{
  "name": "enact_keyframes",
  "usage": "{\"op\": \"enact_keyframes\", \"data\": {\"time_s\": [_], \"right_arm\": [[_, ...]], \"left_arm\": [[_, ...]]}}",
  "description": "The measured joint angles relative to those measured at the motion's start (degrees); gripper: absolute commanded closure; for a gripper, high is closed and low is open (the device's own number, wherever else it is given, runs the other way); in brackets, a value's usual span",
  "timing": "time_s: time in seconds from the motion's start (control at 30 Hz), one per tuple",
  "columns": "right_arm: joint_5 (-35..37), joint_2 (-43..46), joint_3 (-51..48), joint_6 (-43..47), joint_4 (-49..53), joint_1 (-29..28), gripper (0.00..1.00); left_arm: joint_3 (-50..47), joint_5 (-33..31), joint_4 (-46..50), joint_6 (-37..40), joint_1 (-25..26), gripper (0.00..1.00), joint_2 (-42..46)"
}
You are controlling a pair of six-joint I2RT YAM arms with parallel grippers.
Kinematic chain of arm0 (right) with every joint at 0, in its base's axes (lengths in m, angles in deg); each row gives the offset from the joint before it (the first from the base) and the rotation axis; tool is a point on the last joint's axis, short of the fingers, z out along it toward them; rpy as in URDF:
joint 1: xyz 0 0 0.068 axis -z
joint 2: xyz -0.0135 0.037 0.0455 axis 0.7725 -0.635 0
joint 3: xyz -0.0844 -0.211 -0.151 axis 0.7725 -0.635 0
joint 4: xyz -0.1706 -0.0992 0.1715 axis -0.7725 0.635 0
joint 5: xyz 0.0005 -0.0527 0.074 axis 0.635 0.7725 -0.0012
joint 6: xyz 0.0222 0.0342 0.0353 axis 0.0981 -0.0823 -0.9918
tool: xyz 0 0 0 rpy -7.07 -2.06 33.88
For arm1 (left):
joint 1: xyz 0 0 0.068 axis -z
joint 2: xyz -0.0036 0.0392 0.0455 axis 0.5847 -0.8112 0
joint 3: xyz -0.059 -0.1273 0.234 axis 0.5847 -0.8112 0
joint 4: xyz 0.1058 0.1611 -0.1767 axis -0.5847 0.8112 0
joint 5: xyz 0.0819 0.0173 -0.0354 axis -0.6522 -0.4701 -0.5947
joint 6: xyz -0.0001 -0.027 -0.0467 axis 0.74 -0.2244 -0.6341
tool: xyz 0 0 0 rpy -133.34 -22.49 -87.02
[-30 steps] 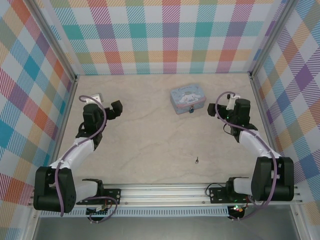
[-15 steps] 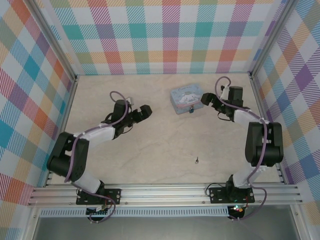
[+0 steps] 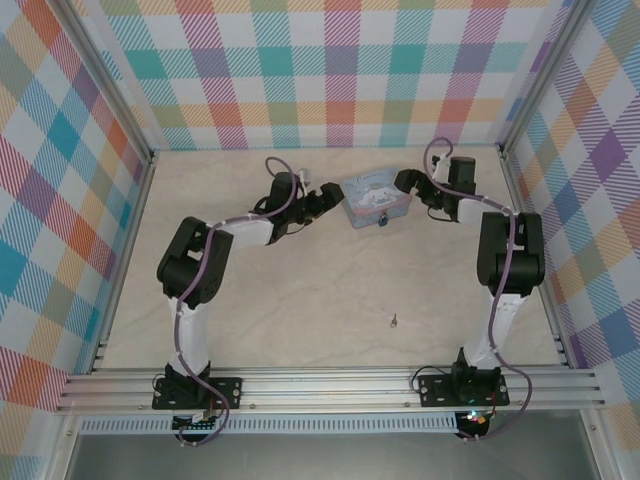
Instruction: Unlock a padlock with a key
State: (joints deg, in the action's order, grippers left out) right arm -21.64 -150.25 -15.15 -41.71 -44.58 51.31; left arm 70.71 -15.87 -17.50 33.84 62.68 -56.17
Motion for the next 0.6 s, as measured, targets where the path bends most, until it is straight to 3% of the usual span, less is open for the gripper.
{"op": "enact_keyframes", "data": {"time_s": [0.33, 0.6], "right_arm": [[-7.2, -5.4, 5.1, 0.9, 2.9, -0.1, 0.05], [-12.3, -5.6, 4.4, 3.3, 2.7, -0.5, 0.06]], "left_arm": [[12.2, 1.9, 3.4, -1.6, 3.1, 0.05, -9.0], [14.0, 2.4, 5.4, -2.3, 3.4, 0.05, -10.5]]}}
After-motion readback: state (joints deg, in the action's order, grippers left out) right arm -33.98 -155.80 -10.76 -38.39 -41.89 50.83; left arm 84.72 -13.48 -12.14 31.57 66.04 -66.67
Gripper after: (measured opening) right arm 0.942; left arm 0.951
